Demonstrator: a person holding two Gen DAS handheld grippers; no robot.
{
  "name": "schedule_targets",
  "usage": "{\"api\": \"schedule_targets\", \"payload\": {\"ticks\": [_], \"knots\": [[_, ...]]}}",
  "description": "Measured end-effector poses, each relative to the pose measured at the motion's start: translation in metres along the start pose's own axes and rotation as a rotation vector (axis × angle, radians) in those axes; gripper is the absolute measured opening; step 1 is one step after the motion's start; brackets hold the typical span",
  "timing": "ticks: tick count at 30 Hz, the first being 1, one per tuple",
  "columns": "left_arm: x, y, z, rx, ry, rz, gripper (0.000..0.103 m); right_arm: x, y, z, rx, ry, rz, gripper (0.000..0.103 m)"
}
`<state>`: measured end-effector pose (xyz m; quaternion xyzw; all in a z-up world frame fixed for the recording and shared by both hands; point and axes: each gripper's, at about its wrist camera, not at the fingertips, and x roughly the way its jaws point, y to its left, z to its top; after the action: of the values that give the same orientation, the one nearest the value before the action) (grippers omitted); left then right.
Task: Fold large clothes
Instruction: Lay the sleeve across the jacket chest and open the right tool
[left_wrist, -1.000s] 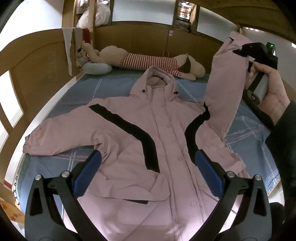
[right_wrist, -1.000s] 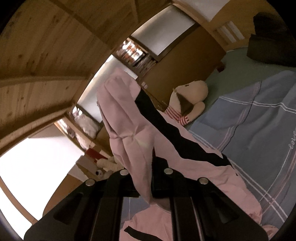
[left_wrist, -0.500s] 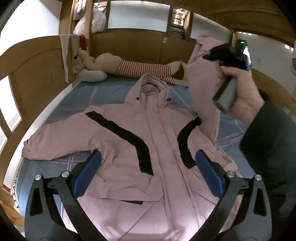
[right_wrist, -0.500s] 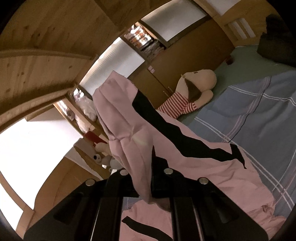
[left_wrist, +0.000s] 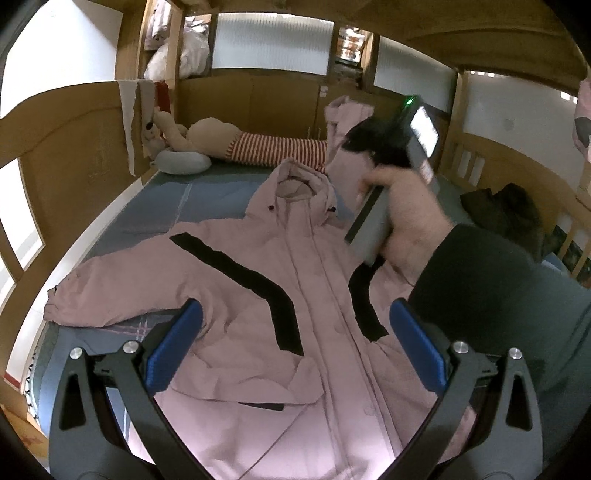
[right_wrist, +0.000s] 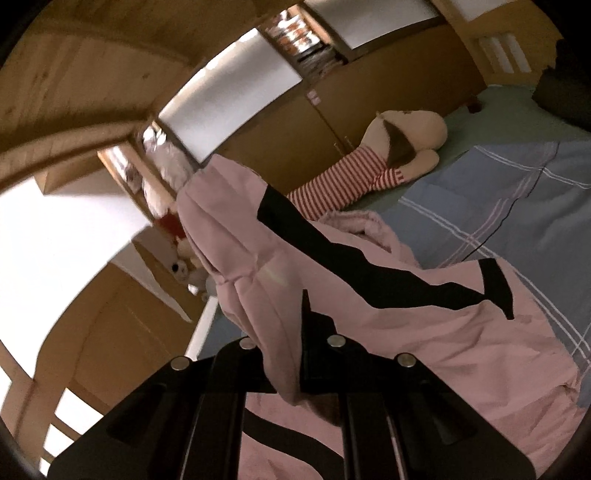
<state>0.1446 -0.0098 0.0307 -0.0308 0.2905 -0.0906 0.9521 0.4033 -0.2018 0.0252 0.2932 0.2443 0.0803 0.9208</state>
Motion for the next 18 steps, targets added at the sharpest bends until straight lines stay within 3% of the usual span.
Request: {"api": "schedule_targets", "payload": {"ticks": [8,18], "knots": [[0.000,0.012,0.005,-0.035,-0.001,0.003,0.101,0.042,0.020,-0.047,-0.127,0.073,-0.064,0.008],[0.001,0.013,0.005,-0.034,0.007,0.001,0.101,0.096,0.038,-0.115,-0.373,0.191,-0.192,0.008]]}}
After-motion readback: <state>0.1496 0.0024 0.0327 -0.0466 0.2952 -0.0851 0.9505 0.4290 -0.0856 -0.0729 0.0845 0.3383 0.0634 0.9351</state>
